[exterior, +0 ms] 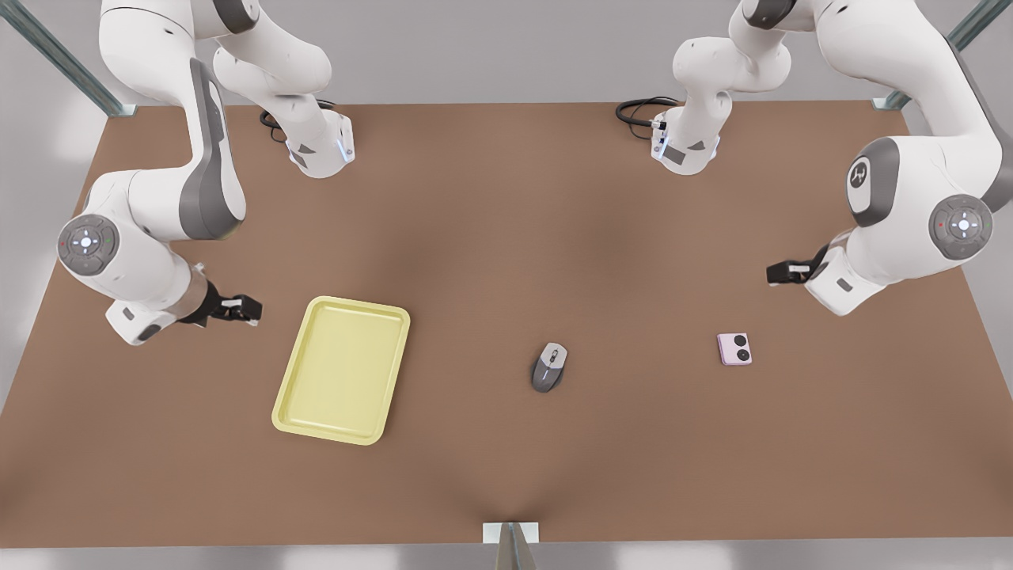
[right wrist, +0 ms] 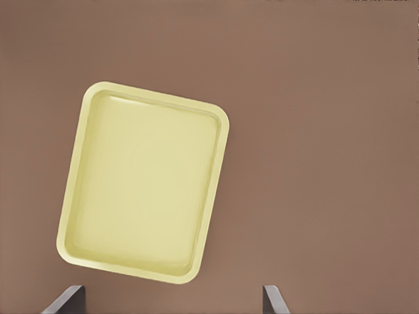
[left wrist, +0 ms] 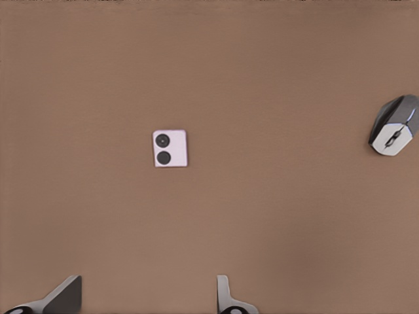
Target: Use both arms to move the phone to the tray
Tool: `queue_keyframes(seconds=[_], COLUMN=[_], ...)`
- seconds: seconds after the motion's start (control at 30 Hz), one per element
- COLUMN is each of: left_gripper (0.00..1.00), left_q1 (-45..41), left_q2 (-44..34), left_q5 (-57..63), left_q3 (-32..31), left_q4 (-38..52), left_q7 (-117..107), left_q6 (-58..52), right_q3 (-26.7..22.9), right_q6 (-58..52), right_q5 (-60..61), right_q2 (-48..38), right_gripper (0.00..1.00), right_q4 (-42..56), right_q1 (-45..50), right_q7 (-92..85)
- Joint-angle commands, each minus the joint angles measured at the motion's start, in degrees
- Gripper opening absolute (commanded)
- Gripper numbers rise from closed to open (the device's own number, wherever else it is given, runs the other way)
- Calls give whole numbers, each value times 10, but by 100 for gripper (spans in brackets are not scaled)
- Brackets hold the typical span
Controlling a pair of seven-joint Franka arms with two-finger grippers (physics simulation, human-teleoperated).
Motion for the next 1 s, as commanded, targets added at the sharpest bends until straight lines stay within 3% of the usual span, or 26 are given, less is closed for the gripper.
queue_keyframes(seconds=[0.0,0.07,0.13,0.2,0.27,0.4,0.5,0.97], left_gripper=[100,100,100,100,100,100,100,100], left_q1=[0,1,2,9,18,25,24,17], left_q2=[-1,5,19,46,92,119,135,168], left_q5=[1,2,2,0,-3,-5,-7,-34], left_q3=[0,5,37,45,45,45,42,21], left_q4=[-3,-40,-192,-275,-300,-362,-360,-354], left_q7=[-11,-16,-18,-18,-17,-15,-17,0], left_q6=[16,18,167,309,404,548,614,616], right_q3=[0,0,0,0,0,0,0,0], right_q6=[24,24,24,23,23,23,23,22], right_q5=[0,0,0,0,0,0,0,0], right_q2=[-1,0,0,2,2,2,3,2], right_gripper=[100,100,100,100,100,100,100,100], right_q4=[0,0,0,0,0,0,0,1], right_q1=[0,0,-1,-1,-1,-2,-1,1], right_q7=[14,13,13,13,13,13,13,13])
